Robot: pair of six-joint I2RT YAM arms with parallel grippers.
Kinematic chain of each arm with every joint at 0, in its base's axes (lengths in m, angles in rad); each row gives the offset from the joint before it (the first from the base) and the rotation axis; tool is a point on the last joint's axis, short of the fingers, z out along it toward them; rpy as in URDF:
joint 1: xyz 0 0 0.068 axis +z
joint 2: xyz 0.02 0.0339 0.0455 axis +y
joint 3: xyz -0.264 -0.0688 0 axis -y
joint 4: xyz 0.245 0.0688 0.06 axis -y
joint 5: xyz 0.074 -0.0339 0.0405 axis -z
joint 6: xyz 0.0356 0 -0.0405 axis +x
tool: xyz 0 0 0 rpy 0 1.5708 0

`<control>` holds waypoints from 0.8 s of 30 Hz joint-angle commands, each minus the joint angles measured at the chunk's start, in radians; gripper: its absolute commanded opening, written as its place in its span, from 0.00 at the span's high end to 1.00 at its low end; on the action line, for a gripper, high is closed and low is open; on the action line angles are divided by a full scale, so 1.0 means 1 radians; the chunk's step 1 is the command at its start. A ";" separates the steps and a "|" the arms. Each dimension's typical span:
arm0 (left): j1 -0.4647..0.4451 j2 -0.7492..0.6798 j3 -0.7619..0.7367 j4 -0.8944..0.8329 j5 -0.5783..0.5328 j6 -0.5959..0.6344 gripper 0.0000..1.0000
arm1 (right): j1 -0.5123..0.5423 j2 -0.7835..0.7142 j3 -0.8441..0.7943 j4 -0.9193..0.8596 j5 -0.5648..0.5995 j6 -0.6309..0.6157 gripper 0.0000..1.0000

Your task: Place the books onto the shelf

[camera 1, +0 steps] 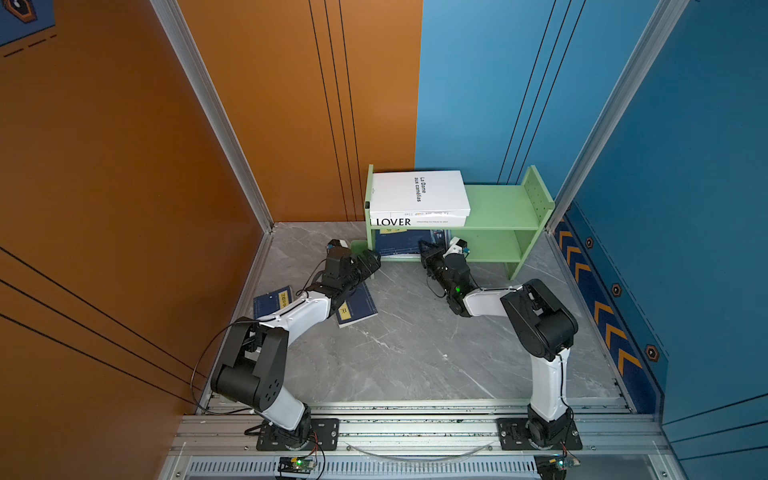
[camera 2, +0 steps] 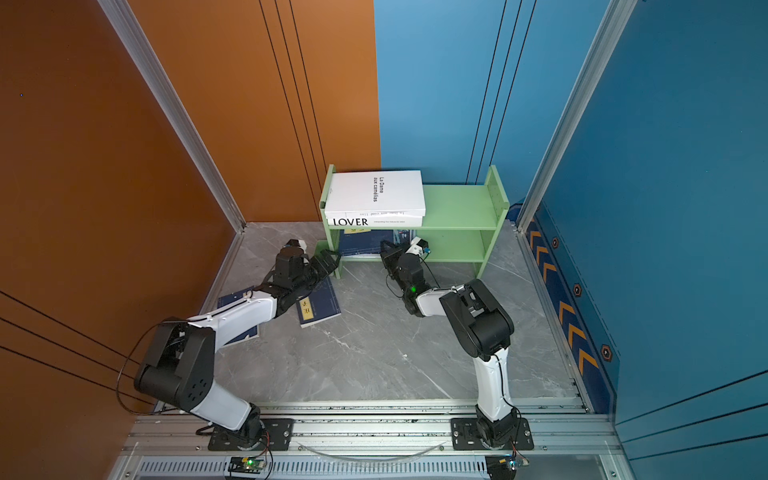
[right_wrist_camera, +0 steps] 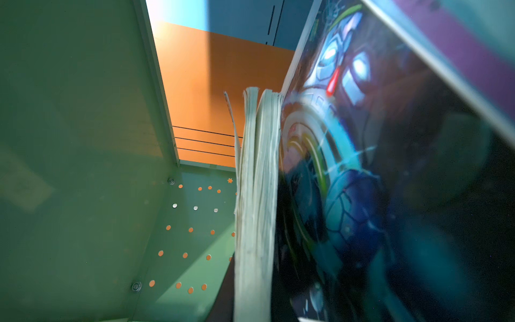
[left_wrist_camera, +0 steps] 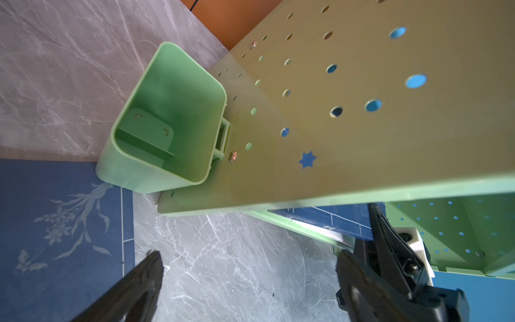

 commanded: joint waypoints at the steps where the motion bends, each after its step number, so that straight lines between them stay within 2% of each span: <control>1: 0.006 0.023 0.024 0.024 0.006 0.005 0.02 | 0.015 0.022 0.017 0.057 0.044 0.015 0.87; 15: 0.005 0.081 0.046 0.048 -0.028 0.000 0.02 | 0.018 0.031 0.000 0.078 0.105 0.027 0.89; 24: 0.005 0.114 0.068 0.055 -0.043 -0.008 0.02 | 0.017 0.007 0.010 -0.028 0.097 0.007 0.89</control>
